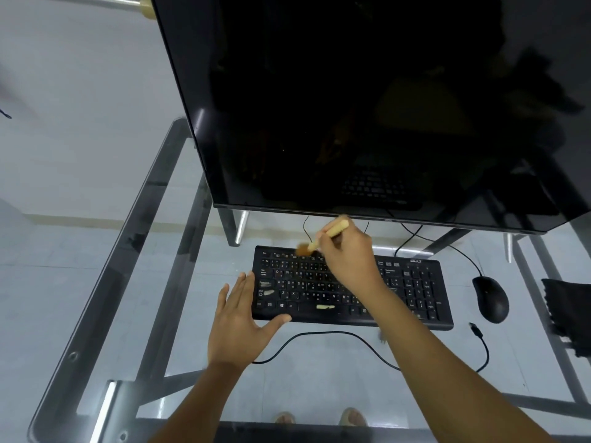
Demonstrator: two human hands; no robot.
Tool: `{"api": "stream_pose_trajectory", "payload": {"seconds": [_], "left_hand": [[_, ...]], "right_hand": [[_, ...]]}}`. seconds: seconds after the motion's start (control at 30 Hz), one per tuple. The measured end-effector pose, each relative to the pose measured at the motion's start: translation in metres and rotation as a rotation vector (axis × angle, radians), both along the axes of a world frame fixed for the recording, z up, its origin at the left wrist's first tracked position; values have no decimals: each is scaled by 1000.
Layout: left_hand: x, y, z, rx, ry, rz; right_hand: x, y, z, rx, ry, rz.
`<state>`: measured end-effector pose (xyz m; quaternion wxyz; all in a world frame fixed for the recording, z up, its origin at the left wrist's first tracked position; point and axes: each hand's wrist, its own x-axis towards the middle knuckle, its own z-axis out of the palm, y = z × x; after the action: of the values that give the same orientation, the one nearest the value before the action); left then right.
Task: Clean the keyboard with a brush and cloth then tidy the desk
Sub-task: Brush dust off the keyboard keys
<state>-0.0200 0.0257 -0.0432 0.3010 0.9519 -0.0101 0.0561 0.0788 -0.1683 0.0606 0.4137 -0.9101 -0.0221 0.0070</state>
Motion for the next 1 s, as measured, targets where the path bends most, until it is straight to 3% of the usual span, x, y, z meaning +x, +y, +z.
{"api": "stream_pose_trajectory", "payload": {"seconds": [0.07,0.2,0.3,0.43,0.5,0.57,0.67,0.8,0.93,1.0], "left_hand": [[0,1,-1,-3,8,5],[0,1,-2,-5,17,-1],[0,2,-1,-27,19,16],[3,-2,11,90,-63,3],[11,-12,22,70,-100,-40],[18,-27,31,42,-113,-147],[16,-53,29,39,-98,-302],[4,-77,12,19,-15,-316],[-5,-81,3,45,13,-309],[-5,-79,2,57,12,-313]], "right_hand": [[-1,-1,1,-100,94,101],[-2,-16,5,-46,-65,-29],[-10,-24,9,-86,101,100],[-13,-49,11,29,-36,-120],[-12,-55,11,123,118,-99],[-14,-56,5,21,187,-40],[-16,-55,3,-45,-41,-187],[-22,-61,3,-12,98,-78],[-23,-78,9,32,-133,-229],[-26,-82,10,56,46,-126]]}}
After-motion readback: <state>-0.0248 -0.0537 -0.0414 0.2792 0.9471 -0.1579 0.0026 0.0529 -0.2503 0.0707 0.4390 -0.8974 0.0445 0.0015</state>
